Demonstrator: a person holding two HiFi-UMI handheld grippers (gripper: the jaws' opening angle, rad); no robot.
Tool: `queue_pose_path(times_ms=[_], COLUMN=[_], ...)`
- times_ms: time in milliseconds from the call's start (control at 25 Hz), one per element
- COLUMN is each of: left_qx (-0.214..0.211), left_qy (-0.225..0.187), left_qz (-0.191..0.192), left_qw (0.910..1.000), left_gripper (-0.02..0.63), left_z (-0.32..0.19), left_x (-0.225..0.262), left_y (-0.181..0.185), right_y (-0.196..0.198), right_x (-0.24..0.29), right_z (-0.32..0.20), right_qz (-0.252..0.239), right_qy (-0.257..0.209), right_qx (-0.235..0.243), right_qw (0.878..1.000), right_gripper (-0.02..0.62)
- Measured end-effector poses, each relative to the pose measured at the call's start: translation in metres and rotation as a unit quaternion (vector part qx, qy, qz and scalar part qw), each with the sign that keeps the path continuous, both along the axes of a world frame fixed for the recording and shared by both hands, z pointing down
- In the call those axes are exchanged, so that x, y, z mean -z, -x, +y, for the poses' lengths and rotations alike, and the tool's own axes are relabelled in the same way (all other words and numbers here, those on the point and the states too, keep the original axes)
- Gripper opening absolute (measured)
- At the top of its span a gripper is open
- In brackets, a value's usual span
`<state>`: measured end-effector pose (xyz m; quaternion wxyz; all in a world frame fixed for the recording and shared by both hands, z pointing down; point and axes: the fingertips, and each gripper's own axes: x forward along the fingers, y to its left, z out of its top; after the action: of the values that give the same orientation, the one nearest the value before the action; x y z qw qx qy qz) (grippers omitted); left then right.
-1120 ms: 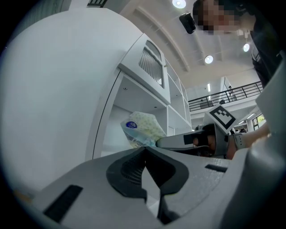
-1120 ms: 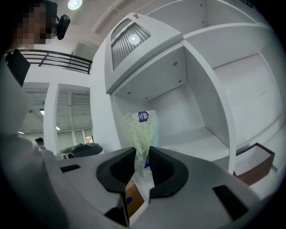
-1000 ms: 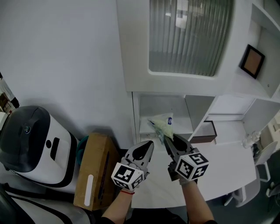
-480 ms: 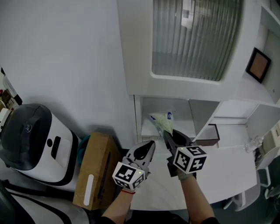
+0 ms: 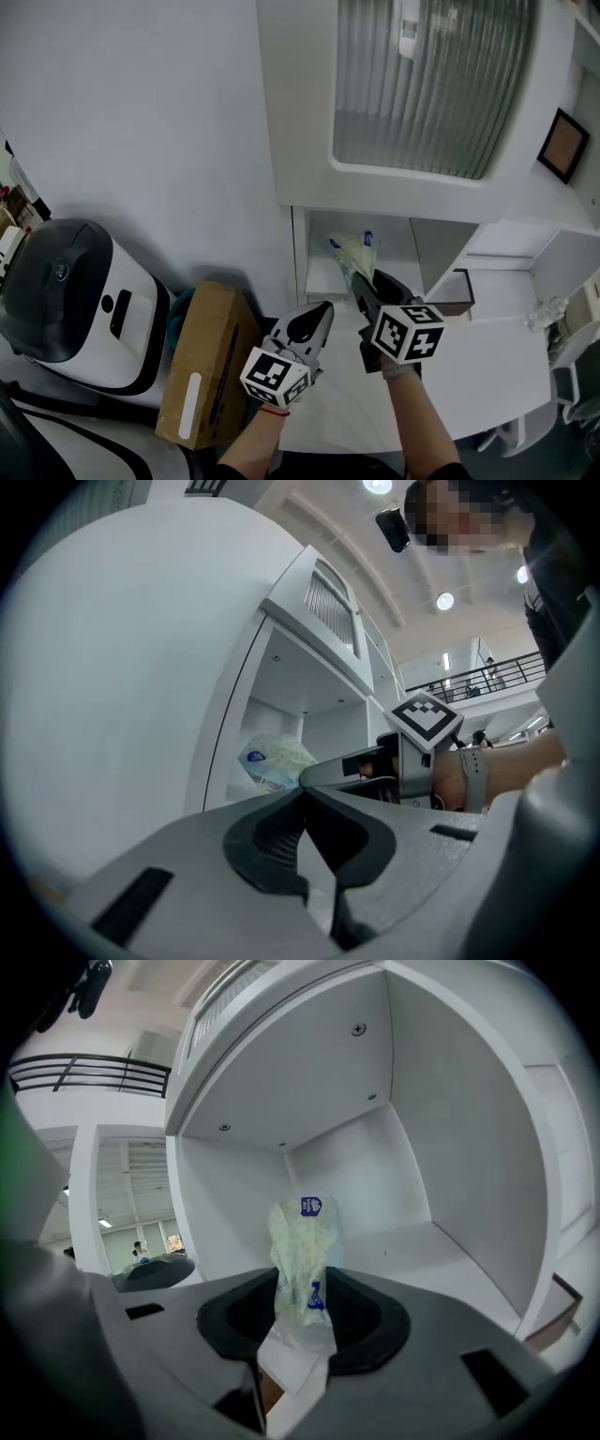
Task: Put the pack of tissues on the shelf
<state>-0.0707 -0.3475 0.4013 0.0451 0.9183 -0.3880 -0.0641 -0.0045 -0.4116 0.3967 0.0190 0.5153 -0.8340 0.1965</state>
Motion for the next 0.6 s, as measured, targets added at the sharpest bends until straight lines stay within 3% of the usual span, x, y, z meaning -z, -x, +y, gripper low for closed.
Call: queue_pose_path(times_ms=[600], left_qx=[0.006], left_qy=[0.005], left_qz=[0.004], left_qw=[1.0000], left_gripper=[0.006], left_z=[0.001], left_x=[-0.002], left_y=[0.008], right_y=[0.000], right_x=[0.002], right_z=[-0.013], right_qz=[0.021], right_qy=[-0.013], right_qx=[-0.010], right_qw=[1.000], right_gripper=[0.201])
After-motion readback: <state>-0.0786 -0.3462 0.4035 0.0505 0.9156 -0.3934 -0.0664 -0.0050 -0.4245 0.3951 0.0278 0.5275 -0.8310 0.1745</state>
